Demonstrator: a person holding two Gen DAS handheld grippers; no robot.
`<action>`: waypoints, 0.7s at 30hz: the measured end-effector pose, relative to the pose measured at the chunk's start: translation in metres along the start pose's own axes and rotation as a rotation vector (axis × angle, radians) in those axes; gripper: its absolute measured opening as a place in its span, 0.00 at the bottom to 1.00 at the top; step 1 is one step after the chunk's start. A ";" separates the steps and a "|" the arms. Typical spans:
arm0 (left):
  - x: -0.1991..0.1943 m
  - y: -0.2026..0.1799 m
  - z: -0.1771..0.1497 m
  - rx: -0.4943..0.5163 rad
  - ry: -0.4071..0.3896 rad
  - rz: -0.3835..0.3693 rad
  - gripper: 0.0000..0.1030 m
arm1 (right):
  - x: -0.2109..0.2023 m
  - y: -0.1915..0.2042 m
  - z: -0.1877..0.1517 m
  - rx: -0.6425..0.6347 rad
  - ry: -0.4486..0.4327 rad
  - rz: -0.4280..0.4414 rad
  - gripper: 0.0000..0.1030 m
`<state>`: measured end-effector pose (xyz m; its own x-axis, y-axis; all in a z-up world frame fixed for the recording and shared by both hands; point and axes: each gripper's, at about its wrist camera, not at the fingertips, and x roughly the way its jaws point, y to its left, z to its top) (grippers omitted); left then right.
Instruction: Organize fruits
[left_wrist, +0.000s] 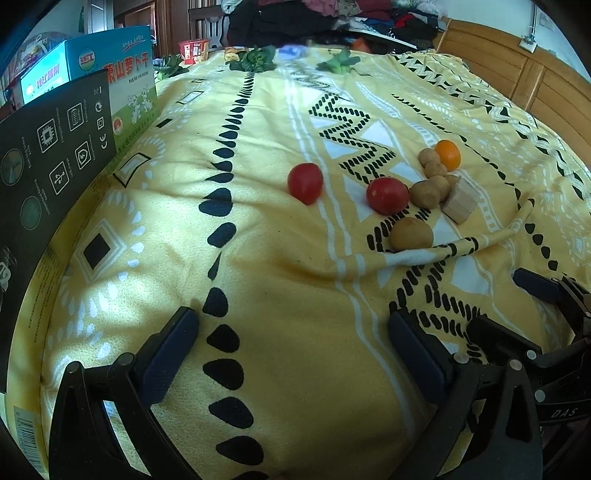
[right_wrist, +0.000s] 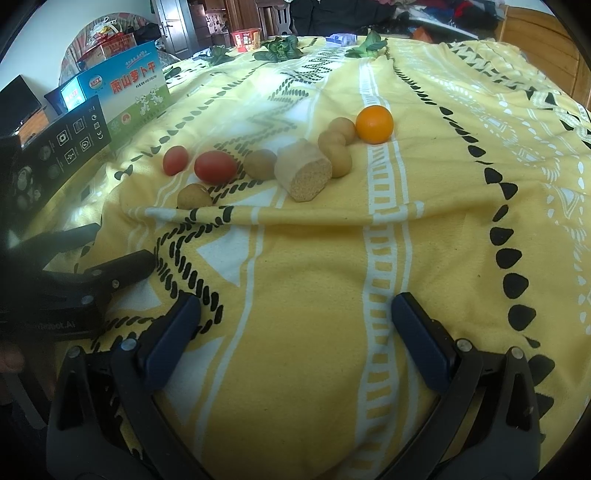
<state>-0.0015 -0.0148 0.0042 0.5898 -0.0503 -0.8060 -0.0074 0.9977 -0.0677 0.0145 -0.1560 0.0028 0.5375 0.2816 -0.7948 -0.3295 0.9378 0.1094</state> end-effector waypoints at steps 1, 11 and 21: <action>0.000 0.000 0.000 0.000 -0.001 -0.001 1.00 | 0.000 0.000 0.000 0.000 0.000 0.000 1.00; -0.014 0.020 0.010 -0.049 0.026 -0.143 0.97 | -0.001 -0.001 0.000 0.004 -0.008 0.007 1.00; -0.015 -0.018 0.056 0.062 0.017 -0.302 0.63 | -0.003 -0.004 -0.001 0.010 -0.013 0.021 1.00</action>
<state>0.0348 -0.0294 0.0509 0.5442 -0.3453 -0.7646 0.2158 0.9383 -0.2701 0.0131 -0.1605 0.0039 0.5408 0.3040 -0.7843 -0.3328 0.9337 0.1323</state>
